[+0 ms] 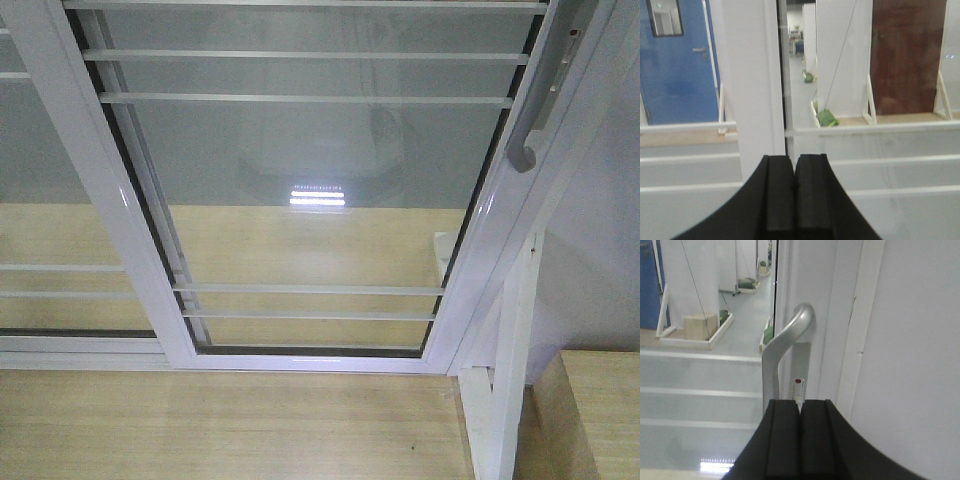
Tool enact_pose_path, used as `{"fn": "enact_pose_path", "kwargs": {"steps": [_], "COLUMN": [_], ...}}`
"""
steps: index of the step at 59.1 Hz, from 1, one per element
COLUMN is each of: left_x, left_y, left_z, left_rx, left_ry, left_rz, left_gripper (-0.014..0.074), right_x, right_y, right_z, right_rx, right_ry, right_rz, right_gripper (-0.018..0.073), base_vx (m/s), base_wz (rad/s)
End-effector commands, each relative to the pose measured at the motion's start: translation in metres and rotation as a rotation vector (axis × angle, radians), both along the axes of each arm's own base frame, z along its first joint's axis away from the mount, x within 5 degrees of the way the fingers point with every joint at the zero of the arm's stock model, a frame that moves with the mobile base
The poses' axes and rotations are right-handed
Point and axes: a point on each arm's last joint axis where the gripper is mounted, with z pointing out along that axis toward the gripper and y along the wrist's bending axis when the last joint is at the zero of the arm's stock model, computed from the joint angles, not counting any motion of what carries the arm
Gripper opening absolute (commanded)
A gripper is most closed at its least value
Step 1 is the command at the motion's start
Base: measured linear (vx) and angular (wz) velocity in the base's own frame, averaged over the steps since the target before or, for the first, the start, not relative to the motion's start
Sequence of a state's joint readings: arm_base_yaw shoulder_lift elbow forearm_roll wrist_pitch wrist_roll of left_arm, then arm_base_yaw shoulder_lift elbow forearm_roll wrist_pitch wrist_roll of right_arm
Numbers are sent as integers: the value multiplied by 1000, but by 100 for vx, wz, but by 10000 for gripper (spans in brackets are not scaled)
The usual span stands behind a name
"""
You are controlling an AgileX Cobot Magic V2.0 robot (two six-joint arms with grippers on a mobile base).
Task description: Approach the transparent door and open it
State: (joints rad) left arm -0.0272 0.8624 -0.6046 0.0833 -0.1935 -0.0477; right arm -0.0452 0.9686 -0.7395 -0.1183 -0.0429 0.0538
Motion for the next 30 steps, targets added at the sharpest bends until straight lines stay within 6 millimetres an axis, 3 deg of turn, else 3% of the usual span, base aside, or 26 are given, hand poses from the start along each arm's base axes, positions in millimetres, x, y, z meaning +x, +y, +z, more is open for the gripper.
{"fn": "enact_pose_path", "kwargs": {"steps": [1, 15, 30], "left_x": [16, 43, 45], "left_y": [-3, -3, -3], "left_z": [9, -18, -23], "left_rx": [-18, -15, -12], "left_ry": [-93, 32, 76], "left_rz": [-17, -16, -13], "left_gripper": [-3, 69, 316], "right_x": [15, 40, 45], "right_y": [0, -2, -2], "right_z": [9, -17, -24], "right_rx": [-21, -20, -21], "right_ry": [-79, 31, 54], "right_rz": [10, 12, 13], "right_gripper": [0, 109, 383], "base_vx": [0, 0, 0], "base_wz": [0, 0, 0]}}
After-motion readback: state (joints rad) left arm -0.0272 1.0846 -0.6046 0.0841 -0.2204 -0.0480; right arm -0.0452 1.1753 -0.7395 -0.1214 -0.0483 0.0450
